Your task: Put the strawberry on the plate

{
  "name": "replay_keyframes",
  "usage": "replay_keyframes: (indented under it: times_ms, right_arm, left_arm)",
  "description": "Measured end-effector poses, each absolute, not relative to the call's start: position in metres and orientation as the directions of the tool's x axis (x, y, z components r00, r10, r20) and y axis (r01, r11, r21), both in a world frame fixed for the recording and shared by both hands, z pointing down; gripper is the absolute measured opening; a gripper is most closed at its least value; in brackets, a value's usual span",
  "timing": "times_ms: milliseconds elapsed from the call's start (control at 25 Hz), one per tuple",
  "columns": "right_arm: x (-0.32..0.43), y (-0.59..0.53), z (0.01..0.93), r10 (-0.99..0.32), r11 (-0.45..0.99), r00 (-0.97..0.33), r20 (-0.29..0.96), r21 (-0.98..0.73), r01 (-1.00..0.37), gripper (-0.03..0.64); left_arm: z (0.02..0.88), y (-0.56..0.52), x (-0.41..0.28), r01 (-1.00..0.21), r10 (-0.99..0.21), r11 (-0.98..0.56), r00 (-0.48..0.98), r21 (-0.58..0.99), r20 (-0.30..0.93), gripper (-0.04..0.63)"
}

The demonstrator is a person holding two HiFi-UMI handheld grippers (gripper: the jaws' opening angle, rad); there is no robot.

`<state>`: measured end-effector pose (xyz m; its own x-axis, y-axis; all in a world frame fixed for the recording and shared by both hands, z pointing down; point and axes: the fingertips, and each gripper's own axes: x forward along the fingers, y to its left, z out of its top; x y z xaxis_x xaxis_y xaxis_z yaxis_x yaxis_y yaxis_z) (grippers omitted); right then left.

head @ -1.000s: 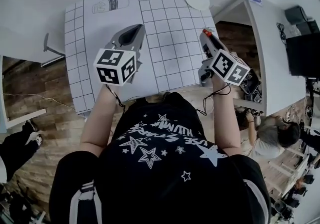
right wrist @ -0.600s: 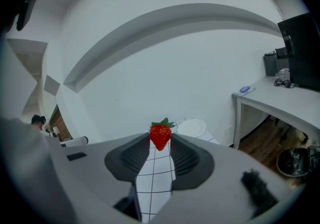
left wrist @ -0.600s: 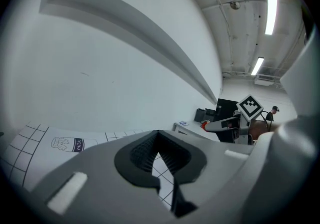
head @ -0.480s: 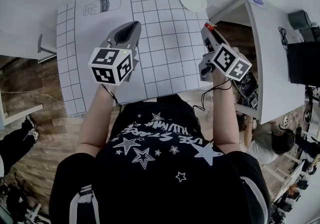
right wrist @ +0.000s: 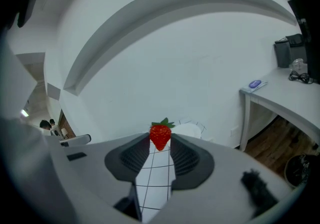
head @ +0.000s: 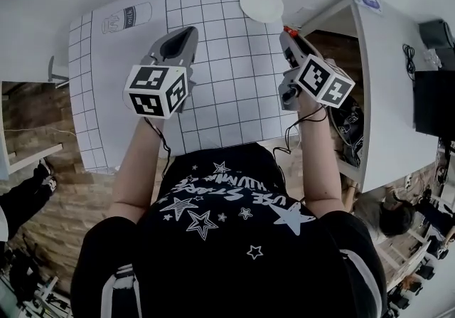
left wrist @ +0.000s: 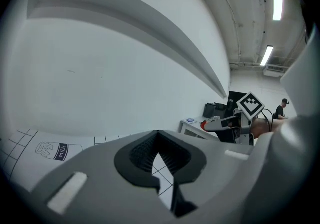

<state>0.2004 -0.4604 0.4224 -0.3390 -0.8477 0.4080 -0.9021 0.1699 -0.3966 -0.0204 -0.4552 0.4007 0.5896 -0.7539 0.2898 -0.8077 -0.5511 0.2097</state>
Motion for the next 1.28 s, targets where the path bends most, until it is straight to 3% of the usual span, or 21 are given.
replay_keyframes:
  times_ms: [640, 1280]
  right_arm:
    - [0.225, -0.554, 0.458, -0.770, 0.298, -0.474, 0.426, -0.417, -0.858, 0.132]
    - [0.209, -0.608, 0.528, -0.702, 0.292, -0.498, 0.509, -0.433, -0.853, 0.132]
  left_arm:
    - [0.419, -0.541, 0.047, -0.848, -0.784, -0.494, 0.529, 0.191, 0.324, 0.006]
    - [0.474, -0.594, 0.072, -0.841, -0.740, -0.500, 0.538, 0.206, 0.403, 0.006]
